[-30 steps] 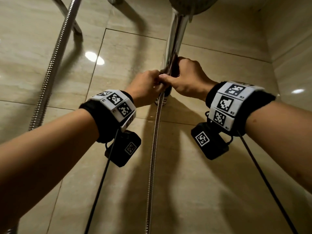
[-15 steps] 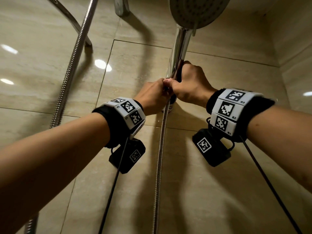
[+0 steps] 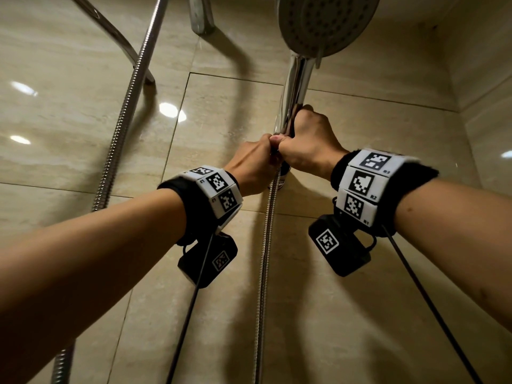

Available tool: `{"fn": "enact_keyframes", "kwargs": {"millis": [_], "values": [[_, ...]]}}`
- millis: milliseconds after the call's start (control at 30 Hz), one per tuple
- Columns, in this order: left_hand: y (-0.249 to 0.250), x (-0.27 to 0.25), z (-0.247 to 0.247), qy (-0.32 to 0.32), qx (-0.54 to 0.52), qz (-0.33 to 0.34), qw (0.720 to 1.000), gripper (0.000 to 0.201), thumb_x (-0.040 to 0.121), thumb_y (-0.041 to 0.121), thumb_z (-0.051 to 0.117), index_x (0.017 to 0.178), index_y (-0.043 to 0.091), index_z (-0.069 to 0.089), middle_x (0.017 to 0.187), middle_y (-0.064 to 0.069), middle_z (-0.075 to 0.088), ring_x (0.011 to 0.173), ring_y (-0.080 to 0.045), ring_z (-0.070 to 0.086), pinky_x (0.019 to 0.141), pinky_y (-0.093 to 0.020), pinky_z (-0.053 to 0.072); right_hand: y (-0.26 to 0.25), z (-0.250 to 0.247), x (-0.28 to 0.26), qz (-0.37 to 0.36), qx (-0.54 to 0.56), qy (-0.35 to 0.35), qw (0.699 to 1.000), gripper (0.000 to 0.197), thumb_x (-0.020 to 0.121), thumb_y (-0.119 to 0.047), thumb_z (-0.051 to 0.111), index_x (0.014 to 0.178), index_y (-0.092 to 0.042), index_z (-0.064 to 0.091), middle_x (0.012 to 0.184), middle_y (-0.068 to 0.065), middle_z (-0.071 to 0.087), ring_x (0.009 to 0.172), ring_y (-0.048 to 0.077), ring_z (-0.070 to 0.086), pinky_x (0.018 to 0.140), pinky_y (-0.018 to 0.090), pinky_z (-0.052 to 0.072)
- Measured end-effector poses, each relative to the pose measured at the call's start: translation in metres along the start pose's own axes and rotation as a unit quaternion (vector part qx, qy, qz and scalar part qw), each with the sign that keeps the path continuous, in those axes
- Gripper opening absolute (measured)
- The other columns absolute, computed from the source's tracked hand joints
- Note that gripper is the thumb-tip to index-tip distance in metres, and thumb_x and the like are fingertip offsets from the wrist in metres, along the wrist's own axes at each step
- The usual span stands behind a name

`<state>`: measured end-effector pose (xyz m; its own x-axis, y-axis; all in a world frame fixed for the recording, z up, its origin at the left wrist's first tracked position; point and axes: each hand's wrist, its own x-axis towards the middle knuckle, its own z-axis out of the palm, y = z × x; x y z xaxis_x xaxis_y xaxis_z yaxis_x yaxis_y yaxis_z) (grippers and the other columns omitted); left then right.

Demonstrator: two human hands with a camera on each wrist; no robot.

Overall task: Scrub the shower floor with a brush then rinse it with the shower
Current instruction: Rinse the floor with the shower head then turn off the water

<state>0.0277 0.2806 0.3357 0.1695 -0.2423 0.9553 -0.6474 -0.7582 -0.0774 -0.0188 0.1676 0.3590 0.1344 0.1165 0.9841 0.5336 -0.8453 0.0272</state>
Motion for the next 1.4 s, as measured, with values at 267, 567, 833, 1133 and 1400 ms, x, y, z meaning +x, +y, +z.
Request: {"fn": "enact_keyframes", "kwargs": {"millis": [267, 567, 833, 1133, 1400], "values": [[0.0, -0.001, -0.001, -0.002, 0.014, 0.01, 1.0, 0.035, 0.097, 0.018, 0.044, 0.129, 0.005, 0.042, 0.11, -0.017, 0.064, 0.091, -0.031, 0.06, 0.076, -0.038, 0.048, -0.003, 0.001, -0.001, 0.007, -0.008, -0.003, 1.0, 0.022, 0.089, -0.027, 0.065, 0.094, -0.01, 0.054, 0.093, 0.008, 0.058, 0.085, 0.02, 0.056, 0.066, 0.026, 0.04], [-0.004, 0.001, 0.001, -0.001, 0.022, 0.019, 1.0, 0.038, 0.094, 0.013, 0.048, 0.13, 0.004, 0.043, 0.109, -0.018, 0.065, 0.092, -0.033, 0.062, 0.08, -0.044, 0.05, -0.006, 0.001, -0.006, 0.014, -0.003, -0.001, 1.0, 0.021, 0.09, -0.026, 0.064, 0.092, -0.011, 0.051, 0.1, 0.01, 0.058, 0.092, 0.022, 0.058, 0.071, 0.027, 0.045], [0.007, 0.006, -0.011, 0.008, -0.011, 0.016, 1.0, 0.03, 0.099, 0.017, 0.037, 0.126, 0.008, 0.041, 0.083, -0.01, 0.057, 0.066, -0.025, 0.052, 0.061, -0.035, 0.045, -0.018, -0.015, 0.006, -0.005, -0.014, 0.007, 1.0, 0.015, 0.091, -0.02, 0.061, 0.086, -0.012, 0.051, 0.083, 0.001, 0.056, 0.073, 0.012, 0.058, 0.054, 0.011, 0.043], [0.008, -0.009, -0.027, -0.148, -0.021, -0.053, 0.987, 0.046, 0.096, 0.029, 0.039, 0.141, 0.019, 0.029, 0.123, -0.017, 0.057, 0.107, -0.031, 0.055, 0.094, -0.035, 0.045, -0.019, -0.012, 0.003, -0.008, -0.048, -0.02, 0.999, 0.046, 0.09, -0.025, 0.066, 0.123, 0.002, 0.047, 0.114, 0.015, 0.063, 0.104, 0.026, 0.063, 0.068, 0.017, 0.04], [-0.014, -0.053, -0.061, -0.162, 0.023, -0.066, 0.984, 0.055, 0.102, 0.031, 0.037, 0.152, 0.02, 0.015, 0.154, 0.0, 0.03, 0.14, -0.021, 0.03, 0.112, -0.029, 0.021, -0.04, -0.026, -0.032, -0.043, -0.058, -0.05, 0.996, 0.05, 0.09, -0.02, 0.068, 0.13, -0.002, 0.043, 0.099, -0.002, 0.048, 0.083, 0.006, 0.051, 0.051, -0.003, 0.034]]}}
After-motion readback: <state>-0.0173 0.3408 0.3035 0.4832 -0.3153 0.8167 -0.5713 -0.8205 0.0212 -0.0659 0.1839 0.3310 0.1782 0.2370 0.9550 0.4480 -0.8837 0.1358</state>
